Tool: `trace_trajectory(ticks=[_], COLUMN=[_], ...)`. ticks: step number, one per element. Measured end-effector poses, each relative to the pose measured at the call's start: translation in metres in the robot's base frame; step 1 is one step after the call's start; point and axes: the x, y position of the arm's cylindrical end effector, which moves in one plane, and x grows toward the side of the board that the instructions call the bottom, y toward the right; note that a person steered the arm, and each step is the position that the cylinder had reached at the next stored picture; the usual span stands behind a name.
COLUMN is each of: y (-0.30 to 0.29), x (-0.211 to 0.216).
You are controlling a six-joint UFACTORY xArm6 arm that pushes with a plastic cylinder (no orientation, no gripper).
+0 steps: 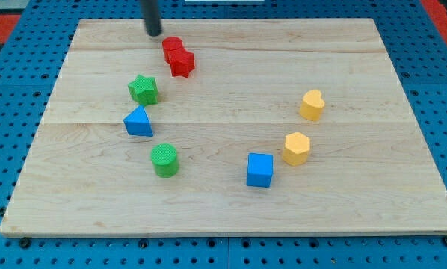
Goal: Move the red star and red circle to the center
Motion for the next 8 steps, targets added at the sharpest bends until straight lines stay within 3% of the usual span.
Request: trace_trajectory(ticks=[1, 2, 3, 4, 6, 8], y=[0.028, 0.013, -0.05, -0.067, 0.07, 0.103], x=[0.057, 0.063, 0.045, 0.081, 0.096, 0.171])
